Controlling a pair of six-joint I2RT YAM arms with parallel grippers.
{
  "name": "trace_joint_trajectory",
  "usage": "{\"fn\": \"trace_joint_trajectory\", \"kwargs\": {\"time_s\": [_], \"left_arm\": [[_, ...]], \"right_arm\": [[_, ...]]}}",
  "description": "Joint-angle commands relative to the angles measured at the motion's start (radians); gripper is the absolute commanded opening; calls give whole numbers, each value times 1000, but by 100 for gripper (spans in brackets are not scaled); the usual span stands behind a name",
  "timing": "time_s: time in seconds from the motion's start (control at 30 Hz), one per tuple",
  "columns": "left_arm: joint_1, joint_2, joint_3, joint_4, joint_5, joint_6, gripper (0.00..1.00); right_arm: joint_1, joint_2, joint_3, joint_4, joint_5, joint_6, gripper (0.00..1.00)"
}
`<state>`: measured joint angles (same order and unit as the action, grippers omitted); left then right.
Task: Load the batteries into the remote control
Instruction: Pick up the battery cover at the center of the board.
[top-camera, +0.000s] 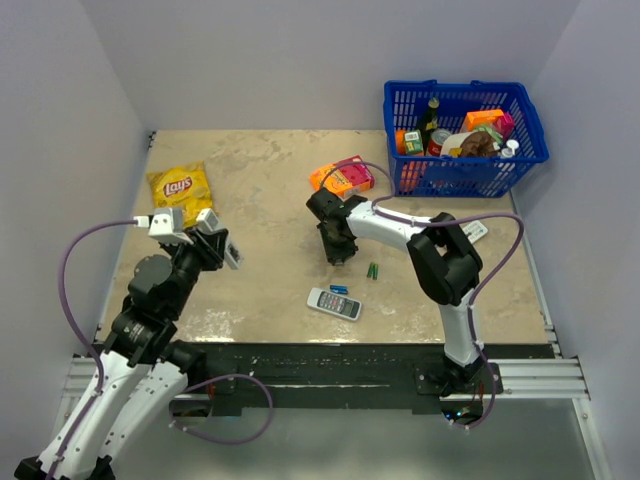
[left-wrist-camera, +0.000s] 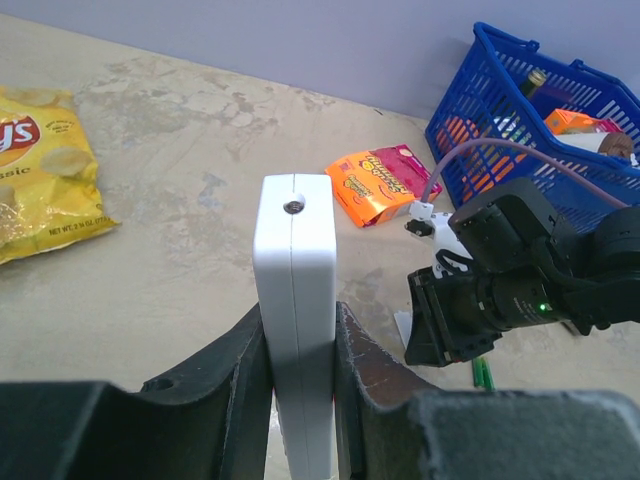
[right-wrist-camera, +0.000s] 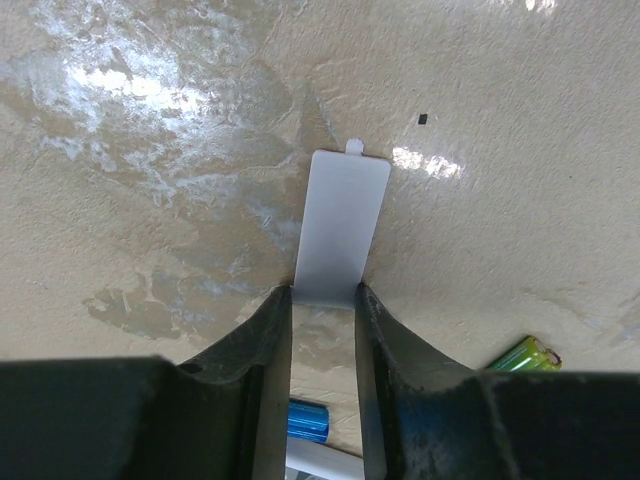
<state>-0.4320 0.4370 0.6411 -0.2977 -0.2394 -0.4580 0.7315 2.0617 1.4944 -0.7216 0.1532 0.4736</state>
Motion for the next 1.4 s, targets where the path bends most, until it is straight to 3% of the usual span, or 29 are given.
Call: {"fn": "trace_joint_trajectory", "kwargs": {"time_s": [0.0,0.17,0.37,0.53,0.87,1.37], "left_arm": [[9,9,-15,83,37,-42,14],[9,14,-107,173,98,-151,14],[9,61,-326,487,205,-306,14],[9,195,-448,713,233,-369,13],[10,506,-475,1034,282,-409,13],[49,799,-492,1368,445,-488,13]], "right_arm": [[-7,83,-56,7,6,-15,24],[-7,28,-91,13,23,-43,10],[-4,-100,-149,66,29,-110,8],[-4,-185,-215,137,14,-167,5],[-4,-264,-273,225,-47,-276,3],[8,-330,-253,234,-141,-371,0]]}}
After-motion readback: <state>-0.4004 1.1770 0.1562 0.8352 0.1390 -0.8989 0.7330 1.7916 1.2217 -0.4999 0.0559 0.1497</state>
